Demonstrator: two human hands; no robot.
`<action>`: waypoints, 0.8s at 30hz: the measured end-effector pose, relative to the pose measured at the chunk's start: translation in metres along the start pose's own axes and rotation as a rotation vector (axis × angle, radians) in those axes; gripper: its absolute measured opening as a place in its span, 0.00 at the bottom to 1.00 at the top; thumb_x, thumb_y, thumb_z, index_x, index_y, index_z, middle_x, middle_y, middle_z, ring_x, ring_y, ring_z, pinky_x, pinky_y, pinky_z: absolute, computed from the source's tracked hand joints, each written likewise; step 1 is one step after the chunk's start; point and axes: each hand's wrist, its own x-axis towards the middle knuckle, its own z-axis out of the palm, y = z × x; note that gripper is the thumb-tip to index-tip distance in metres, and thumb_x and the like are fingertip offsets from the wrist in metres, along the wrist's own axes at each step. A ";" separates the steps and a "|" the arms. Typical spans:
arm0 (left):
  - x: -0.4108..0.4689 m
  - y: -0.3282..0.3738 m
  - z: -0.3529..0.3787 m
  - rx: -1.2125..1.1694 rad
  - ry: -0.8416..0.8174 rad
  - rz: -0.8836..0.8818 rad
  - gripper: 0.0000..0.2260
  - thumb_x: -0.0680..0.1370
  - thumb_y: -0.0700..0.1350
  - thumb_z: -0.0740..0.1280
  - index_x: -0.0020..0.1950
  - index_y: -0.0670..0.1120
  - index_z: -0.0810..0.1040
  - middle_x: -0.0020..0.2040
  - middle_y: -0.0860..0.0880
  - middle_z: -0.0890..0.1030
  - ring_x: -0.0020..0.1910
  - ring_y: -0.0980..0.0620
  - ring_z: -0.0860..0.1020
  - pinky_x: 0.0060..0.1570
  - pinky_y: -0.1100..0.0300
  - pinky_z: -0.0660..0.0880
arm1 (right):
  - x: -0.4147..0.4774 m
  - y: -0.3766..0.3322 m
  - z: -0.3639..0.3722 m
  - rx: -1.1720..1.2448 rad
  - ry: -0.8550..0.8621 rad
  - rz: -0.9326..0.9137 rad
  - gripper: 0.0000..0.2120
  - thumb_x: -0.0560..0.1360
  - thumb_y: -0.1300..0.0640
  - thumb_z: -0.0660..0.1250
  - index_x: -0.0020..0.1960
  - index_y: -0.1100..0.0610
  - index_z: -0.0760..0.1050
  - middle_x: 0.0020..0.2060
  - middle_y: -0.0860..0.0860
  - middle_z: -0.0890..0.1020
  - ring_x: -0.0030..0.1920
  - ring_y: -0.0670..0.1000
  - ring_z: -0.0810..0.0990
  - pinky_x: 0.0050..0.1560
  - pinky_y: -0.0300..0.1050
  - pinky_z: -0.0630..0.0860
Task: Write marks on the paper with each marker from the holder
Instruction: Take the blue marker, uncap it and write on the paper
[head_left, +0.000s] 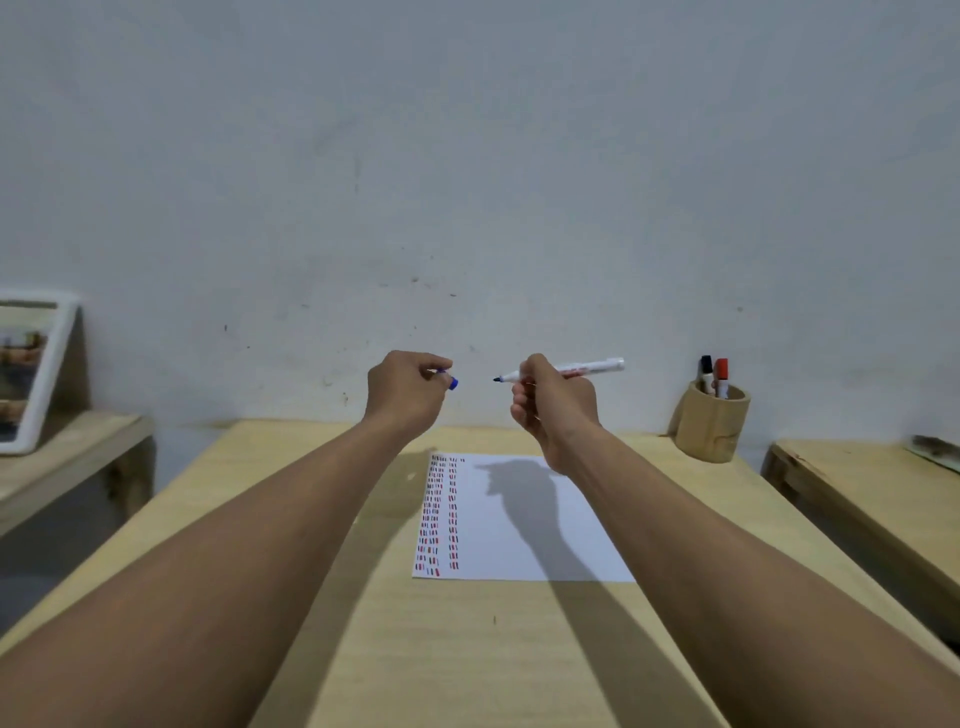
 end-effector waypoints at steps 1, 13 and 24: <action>0.001 -0.010 -0.001 0.051 0.002 -0.013 0.10 0.78 0.39 0.67 0.57 0.46 0.84 0.47 0.46 0.84 0.35 0.50 0.79 0.34 0.62 0.76 | 0.002 0.005 0.000 -0.038 -0.008 -0.001 0.07 0.74 0.62 0.66 0.37 0.60 0.75 0.27 0.52 0.74 0.24 0.48 0.71 0.28 0.38 0.74; 0.003 -0.106 0.017 0.436 -0.051 -0.066 0.16 0.78 0.35 0.63 0.63 0.43 0.83 0.53 0.44 0.86 0.53 0.43 0.83 0.50 0.58 0.76 | 0.040 0.061 -0.003 -0.478 -0.090 -0.091 0.05 0.75 0.60 0.69 0.43 0.62 0.80 0.30 0.52 0.77 0.29 0.48 0.75 0.32 0.40 0.78; -0.011 -0.122 0.016 0.766 -0.094 -0.007 0.20 0.82 0.45 0.58 0.75 0.47 0.69 0.61 0.46 0.80 0.66 0.42 0.74 0.64 0.46 0.68 | 0.075 0.096 0.002 -0.828 0.015 -0.240 0.09 0.72 0.55 0.69 0.35 0.58 0.81 0.30 0.54 0.84 0.28 0.52 0.80 0.37 0.52 0.82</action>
